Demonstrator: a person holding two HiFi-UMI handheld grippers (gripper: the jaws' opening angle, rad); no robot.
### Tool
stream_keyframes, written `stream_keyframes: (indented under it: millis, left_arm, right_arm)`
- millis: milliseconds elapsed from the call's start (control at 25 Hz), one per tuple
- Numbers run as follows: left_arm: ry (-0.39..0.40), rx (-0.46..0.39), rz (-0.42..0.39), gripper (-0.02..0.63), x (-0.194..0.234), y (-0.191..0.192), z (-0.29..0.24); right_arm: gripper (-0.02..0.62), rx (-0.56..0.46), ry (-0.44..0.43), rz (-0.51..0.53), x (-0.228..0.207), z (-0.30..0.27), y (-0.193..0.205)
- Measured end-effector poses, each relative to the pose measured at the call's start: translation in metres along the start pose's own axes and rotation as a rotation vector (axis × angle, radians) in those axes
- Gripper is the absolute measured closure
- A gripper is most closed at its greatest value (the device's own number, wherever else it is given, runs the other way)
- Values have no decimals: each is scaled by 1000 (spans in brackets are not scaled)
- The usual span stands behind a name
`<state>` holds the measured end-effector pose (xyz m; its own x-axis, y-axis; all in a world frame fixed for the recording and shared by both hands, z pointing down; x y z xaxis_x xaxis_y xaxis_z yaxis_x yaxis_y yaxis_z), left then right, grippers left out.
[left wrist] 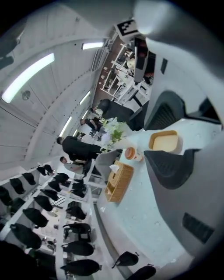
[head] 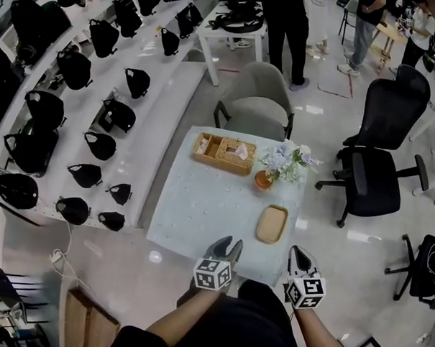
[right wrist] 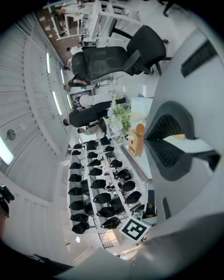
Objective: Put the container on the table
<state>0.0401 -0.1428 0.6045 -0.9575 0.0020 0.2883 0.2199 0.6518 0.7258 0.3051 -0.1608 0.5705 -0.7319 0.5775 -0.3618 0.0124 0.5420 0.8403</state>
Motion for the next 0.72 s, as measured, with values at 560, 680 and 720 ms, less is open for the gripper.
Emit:
stream_keyframes:
  millis: [560,680,720]
  left_arm:
    - [-3,-280,-94,598,58,-92,112]
    - [-27,-332,-69,598,91,-107,144]
    - [-35,-346,-67,598,101,-110,154]
  right_arm:
    - [597,-99,-11,163,109,-36,-66]
    - [597,-129,-9,181,149,-49,-75]
    - [597,-134,-10,184,162,-53,-77]
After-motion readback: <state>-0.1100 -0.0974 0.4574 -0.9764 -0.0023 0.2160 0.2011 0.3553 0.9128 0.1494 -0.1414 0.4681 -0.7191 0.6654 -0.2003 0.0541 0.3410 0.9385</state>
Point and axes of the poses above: the fingertips, and each gripper's own axes: z backward along the fingers, x to its left, y out of its underside, the point moved 9 cm from there along z, backward along the fingers, and after that the axes turned 12 degrees about -y, right-handed, at the moved point
